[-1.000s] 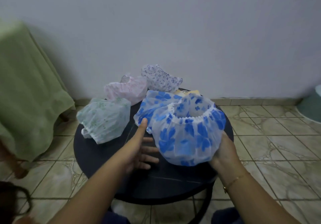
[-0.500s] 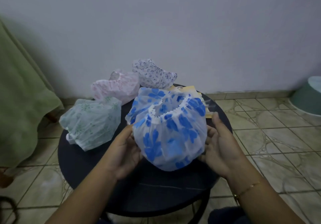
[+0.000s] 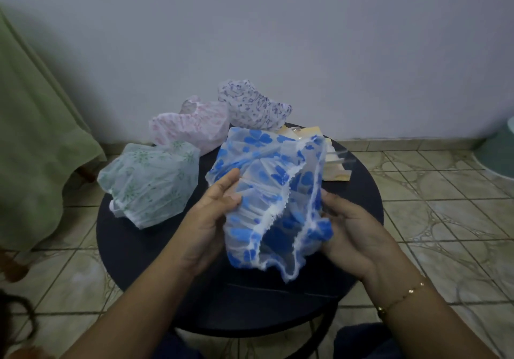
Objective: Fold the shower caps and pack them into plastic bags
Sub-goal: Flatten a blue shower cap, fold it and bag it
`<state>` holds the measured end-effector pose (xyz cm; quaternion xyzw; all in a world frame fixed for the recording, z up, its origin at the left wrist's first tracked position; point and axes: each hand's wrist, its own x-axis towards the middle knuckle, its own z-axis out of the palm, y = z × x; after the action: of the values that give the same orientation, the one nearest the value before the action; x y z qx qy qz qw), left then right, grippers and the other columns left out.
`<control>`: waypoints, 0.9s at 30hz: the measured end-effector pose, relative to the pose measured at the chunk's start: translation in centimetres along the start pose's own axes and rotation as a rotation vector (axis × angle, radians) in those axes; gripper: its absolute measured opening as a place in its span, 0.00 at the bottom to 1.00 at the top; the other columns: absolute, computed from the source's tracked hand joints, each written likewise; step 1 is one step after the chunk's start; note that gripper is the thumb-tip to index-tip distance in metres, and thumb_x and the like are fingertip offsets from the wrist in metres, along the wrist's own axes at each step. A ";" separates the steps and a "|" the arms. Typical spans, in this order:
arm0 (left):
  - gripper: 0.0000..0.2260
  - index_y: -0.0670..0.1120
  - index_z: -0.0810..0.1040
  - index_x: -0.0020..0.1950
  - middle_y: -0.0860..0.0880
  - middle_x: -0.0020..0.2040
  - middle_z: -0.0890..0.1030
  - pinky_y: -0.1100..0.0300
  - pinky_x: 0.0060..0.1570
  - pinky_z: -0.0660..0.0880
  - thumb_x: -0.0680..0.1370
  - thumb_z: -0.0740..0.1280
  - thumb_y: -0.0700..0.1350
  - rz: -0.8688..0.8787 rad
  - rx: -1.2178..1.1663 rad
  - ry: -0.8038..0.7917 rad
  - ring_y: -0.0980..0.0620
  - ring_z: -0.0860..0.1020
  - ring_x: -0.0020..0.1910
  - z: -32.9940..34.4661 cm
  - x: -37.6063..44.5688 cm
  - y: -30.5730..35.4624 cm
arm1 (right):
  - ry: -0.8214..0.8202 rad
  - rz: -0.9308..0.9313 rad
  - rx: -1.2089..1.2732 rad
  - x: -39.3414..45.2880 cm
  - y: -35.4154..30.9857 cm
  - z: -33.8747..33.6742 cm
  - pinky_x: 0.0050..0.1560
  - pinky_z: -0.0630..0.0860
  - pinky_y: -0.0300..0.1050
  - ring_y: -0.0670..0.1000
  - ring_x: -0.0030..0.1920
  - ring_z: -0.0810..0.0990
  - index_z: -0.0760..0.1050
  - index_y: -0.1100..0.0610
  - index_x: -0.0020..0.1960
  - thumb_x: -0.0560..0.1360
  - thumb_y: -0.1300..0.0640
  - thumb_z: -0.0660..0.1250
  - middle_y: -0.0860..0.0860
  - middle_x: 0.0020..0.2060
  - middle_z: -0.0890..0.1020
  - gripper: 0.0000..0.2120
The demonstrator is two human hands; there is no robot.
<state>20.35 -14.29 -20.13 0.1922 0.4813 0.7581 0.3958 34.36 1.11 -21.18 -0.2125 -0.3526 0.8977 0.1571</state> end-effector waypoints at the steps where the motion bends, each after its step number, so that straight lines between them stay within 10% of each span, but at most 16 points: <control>1: 0.21 0.51 0.74 0.61 0.55 0.57 0.81 0.54 0.55 0.77 0.69 0.65 0.42 0.008 0.056 0.036 0.52 0.80 0.57 0.0 0.1 -0.1 | 0.025 0.000 -0.008 0.2 0.1 -0.3 0.61 0.72 0.61 0.63 0.61 0.75 0.73 0.63 0.62 0.48 0.55 0.84 0.62 0.58 0.77 0.45; 6: 0.18 0.42 0.77 0.56 0.43 0.50 0.84 0.49 0.53 0.77 0.69 0.71 0.49 -0.083 0.230 0.214 0.44 0.82 0.50 0.1 0.1 -0.9 | 0.108 -0.056 -0.035 0.5 0.4 -0.8 0.46 0.73 0.53 0.54 0.39 0.78 0.72 0.58 0.58 0.41 0.57 0.85 0.56 0.42 0.81 0.46; 10: 0.09 0.42 0.78 0.43 0.42 0.42 0.85 0.52 0.43 0.78 0.75 0.69 0.47 -0.074 0.304 0.267 0.45 0.83 0.40 -0.1 -0.1 -0.9 | 0.162 -0.064 -0.002 0.4 0.6 -1.4 0.46 0.78 0.55 0.56 0.41 0.80 0.76 0.60 0.53 0.43 0.57 0.83 0.58 0.43 0.82 0.40; 18: 0.13 0.42 0.79 0.51 0.41 0.44 0.82 0.51 0.39 0.79 0.78 0.64 0.51 -0.091 0.304 0.499 0.45 0.81 0.38 -4.2 2.2 -0.7 | 0.501 -0.235 -0.220 -0.1 -1.0 -3.6 0.39 0.80 0.52 0.55 0.38 0.80 0.71 0.58 0.47 0.74 0.63 0.67 0.58 0.42 0.79 0.05; 27: 0.17 0.40 0.71 0.40 0.42 0.37 0.76 0.55 0.33 0.65 0.81 0.58 0.52 -0.091 1.319 0.554 0.42 0.77 0.41 -6.2 2.2 -1.8 | 0.814 -0.266 -1.060 -0.5 -2.3 -6.2 0.39 0.76 0.50 0.55 0.39 0.77 0.73 0.55 0.40 0.73 0.63 0.66 0.54 0.42 0.78 0.05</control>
<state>15.58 -15.73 -24.80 0.1717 0.9296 0.3130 0.0914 38.11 6.01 -23.52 -0.5364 -0.6807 0.4253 0.2608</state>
